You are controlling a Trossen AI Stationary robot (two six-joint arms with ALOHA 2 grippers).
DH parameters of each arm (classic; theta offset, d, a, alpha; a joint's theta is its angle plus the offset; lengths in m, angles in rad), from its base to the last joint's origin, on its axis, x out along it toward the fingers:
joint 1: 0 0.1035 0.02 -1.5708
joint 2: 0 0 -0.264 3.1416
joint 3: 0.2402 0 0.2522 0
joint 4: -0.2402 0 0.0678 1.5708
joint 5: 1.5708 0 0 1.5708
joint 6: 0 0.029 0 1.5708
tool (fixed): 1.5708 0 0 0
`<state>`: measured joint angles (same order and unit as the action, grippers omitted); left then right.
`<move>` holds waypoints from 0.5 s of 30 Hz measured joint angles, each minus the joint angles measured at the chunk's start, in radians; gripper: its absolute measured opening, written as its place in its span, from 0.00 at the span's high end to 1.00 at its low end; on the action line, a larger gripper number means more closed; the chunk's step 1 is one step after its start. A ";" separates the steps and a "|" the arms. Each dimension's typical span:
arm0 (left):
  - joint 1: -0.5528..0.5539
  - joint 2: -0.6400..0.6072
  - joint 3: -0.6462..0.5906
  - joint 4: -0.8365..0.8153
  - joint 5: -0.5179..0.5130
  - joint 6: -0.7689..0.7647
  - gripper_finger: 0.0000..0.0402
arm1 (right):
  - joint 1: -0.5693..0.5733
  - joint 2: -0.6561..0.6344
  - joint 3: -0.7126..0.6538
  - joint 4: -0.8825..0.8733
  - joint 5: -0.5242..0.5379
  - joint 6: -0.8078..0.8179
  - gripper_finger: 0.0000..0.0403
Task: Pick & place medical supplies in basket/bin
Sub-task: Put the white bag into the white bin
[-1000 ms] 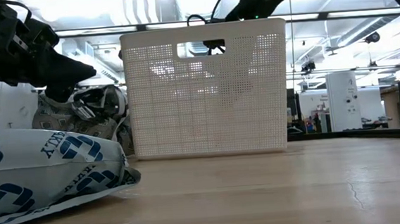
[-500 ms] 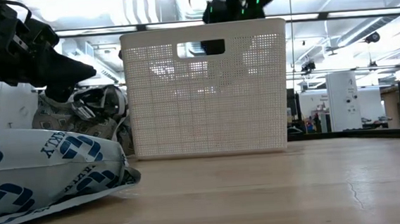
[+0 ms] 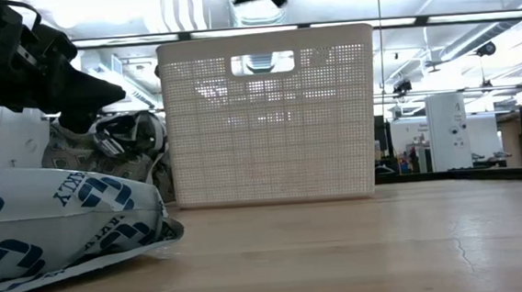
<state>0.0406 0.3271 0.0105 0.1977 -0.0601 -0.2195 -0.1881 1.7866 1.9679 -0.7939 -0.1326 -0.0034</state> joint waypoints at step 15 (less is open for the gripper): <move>0.000 0.000 0.000 0.000 0.000 0.000 0.91 | 0.315 0.002 -0.160 0.125 0.000 -0.044 0.38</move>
<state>0.0406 0.3271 0.0101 0.1975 -0.0601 -0.2195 0.1271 1.7889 1.8078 -0.6684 -0.1322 -0.0479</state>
